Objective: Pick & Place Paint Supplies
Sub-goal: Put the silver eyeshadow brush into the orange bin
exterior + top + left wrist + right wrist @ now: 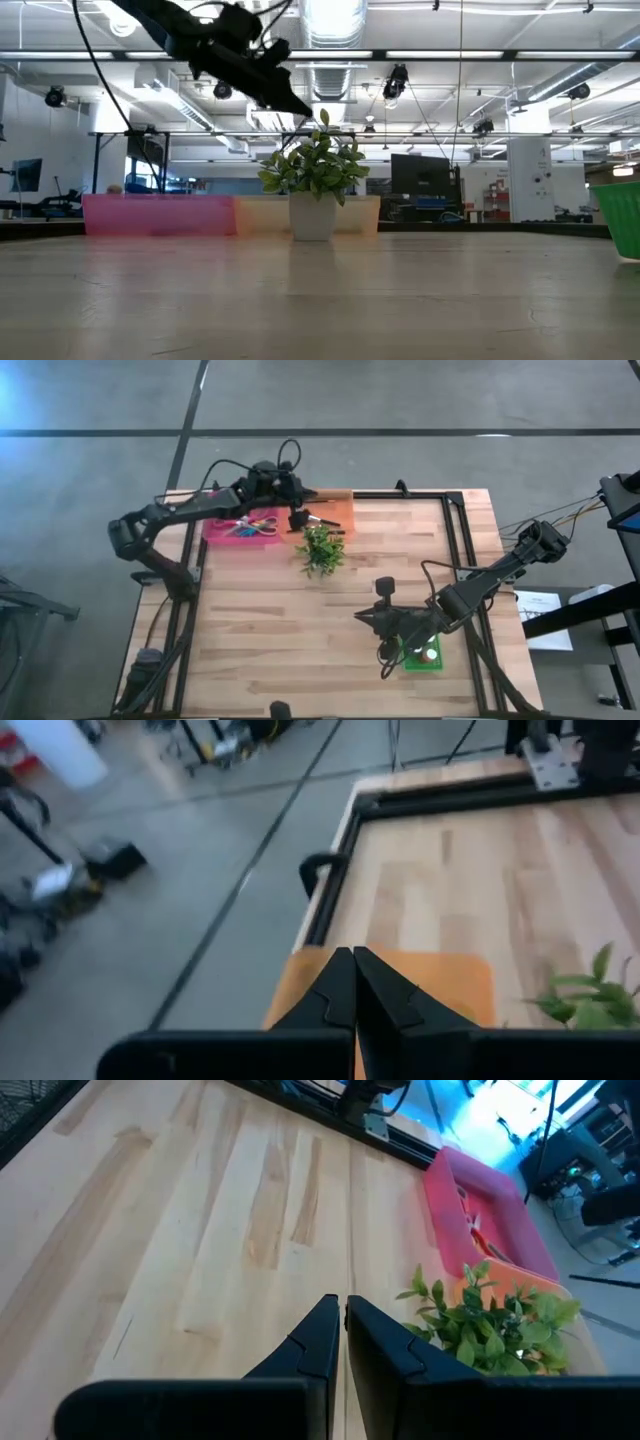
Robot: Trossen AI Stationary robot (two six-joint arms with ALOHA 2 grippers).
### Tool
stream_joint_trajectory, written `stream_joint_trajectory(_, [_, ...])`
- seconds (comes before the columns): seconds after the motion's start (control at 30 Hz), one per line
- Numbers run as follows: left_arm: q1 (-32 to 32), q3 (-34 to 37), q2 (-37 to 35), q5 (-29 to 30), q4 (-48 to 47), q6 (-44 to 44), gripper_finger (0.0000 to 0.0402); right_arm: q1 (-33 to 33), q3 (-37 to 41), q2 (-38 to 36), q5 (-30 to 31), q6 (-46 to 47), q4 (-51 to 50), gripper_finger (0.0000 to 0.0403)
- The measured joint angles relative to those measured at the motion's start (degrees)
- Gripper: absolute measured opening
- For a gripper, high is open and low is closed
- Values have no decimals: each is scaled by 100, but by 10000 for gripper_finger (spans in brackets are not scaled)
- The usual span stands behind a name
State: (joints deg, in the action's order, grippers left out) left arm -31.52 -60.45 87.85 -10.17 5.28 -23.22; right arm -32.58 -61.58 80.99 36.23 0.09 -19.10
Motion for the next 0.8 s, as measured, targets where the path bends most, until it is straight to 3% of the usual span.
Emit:
stream_joint_trajectory(0.37, [-110,-33,823,-144,-37,423,0,0,-1,0,-2,25,-2,22])
stream_joint_trajectory(0.6, [-121,-35,947,7,-33,374,1,-4,-1,0,-2,38,-2,22])
stream_joint_trajectory(0.8, [-119,-37,947,373,69,544,58,-4,-1,0,-2,39,-1,22])
